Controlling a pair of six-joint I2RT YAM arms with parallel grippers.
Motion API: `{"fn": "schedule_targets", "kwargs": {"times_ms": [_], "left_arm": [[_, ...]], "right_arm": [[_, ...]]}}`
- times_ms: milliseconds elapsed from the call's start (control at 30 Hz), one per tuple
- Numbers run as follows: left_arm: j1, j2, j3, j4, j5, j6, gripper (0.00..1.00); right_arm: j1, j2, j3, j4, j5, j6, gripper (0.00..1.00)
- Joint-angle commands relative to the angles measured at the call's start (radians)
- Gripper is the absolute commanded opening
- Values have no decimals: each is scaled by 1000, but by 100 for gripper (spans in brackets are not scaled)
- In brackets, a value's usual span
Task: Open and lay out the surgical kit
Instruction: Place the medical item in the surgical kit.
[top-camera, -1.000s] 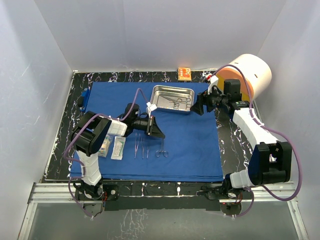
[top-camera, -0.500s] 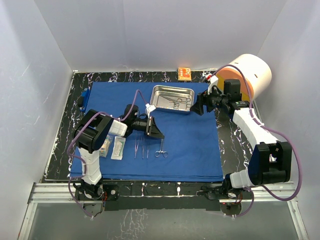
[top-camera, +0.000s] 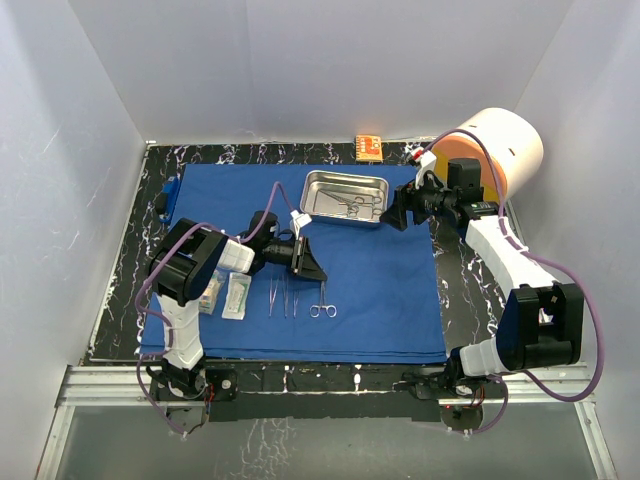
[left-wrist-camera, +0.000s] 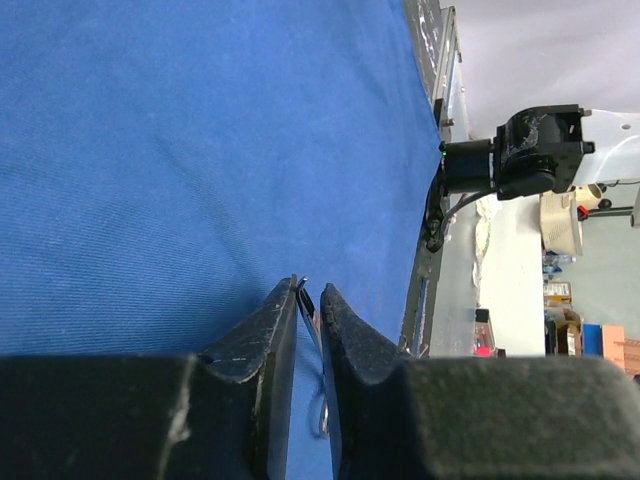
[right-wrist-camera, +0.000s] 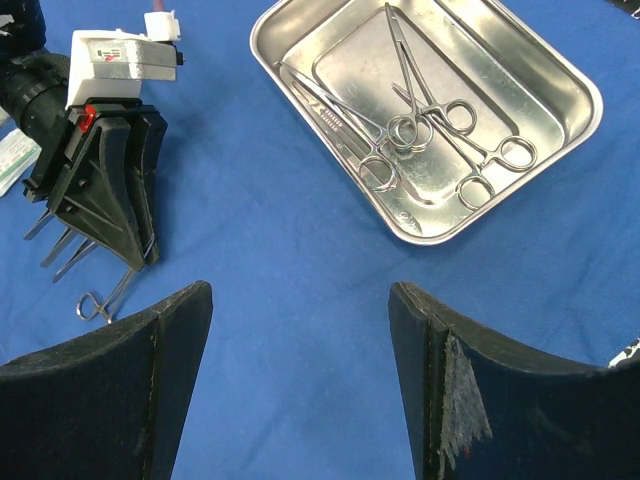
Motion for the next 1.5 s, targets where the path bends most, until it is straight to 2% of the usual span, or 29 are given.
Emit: {"fn": "schedule_targets", "kwargs": {"times_ms": [0,500,800,1200,1467], "left_arm": [[0,-19,5,-56,-3,76,17],[-1,-39,73,-258,-63,211,38],[-1,-54,111,-338,-82,263,41],[-1,-124,182,-527,-174,371,45],[-1,-243,222,-605,-191,438,48]], "right_arm": [[-7,-4,7,41,-17,-12,70],[-7,3,12,39,-26,-10,70],[-7,0,9,39,-21,-10,70],[-6,3,9,39,-24,-10,70],[3,22,32,48,9,-1,68]]}}
